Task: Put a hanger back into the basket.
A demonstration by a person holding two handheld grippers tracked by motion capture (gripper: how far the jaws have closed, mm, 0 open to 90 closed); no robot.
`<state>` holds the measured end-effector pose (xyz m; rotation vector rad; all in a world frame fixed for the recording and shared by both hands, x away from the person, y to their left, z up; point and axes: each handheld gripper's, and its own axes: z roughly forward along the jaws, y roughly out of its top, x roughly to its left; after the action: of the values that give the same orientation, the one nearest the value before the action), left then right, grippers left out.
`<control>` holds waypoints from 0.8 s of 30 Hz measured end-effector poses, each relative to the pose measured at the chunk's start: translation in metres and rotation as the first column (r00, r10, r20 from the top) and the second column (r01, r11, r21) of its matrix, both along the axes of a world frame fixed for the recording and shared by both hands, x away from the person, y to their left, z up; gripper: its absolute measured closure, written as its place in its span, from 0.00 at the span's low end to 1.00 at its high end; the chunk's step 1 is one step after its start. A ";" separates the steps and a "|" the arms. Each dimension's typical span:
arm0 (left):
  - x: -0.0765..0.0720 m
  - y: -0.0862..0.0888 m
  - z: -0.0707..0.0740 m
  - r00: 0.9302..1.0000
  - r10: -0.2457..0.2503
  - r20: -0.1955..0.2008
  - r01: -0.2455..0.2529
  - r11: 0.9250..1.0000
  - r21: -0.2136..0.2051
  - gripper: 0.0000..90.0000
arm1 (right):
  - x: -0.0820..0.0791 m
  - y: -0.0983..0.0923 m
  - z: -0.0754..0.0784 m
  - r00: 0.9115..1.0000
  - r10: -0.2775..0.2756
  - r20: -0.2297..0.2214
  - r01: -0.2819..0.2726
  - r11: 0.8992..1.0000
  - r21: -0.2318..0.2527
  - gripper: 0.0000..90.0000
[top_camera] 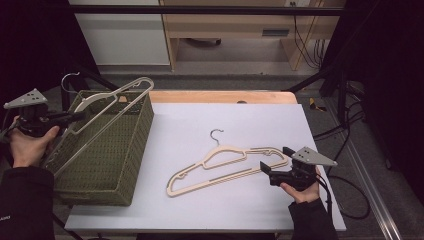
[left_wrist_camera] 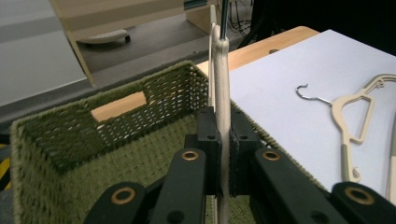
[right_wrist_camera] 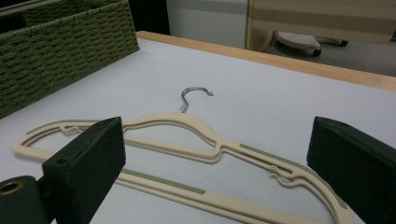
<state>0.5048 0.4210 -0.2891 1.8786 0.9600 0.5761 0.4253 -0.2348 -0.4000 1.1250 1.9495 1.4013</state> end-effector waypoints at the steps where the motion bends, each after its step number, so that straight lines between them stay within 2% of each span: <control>1: 0.000 0.003 -0.002 1.000 0.004 -0.005 -0.004 1.000 -0.001 0.95 | 0.000 0.000 0.000 1.000 0.002 0.000 -0.002 1.000 0.000 0.05; 8: 0.003 0.015 -0.015 0.998 0.030 -0.049 -0.029 0.999 0.023 0.95 | 0.000 0.000 0.000 1.000 0.003 0.002 -0.003 1.000 -0.003 0.05; 14: 0.004 0.020 -0.028 0.995 0.038 -0.090 -0.037 0.999 0.018 0.95 | 0.000 0.000 0.000 1.000 0.002 0.002 -0.002 1.000 -0.001 0.05; 18: 0.007 0.018 -0.043 0.990 0.047 -0.132 -0.044 0.999 0.020 0.95 | 0.001 0.002 -0.001 1.000 0.003 0.000 -0.003 1.000 -0.012 0.05; 20: 0.010 0.016 -0.052 0.985 0.057 -0.164 -0.053 0.998 0.026 0.95 | 0.001 0.001 -0.001 1.000 0.005 0.001 -0.005 1.000 -0.012 0.05; 24: 0.013 0.013 -0.061 0.979 0.073 -0.191 -0.067 0.997 0.037 0.95 | 0.001 0.001 -0.001 1.000 0.003 0.005 -0.003 1.000 -0.011 0.05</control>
<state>0.5176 0.4337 -0.3505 1.9600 1.1521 0.4583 0.4260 -0.2338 -0.4007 1.1135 1.9540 1.3922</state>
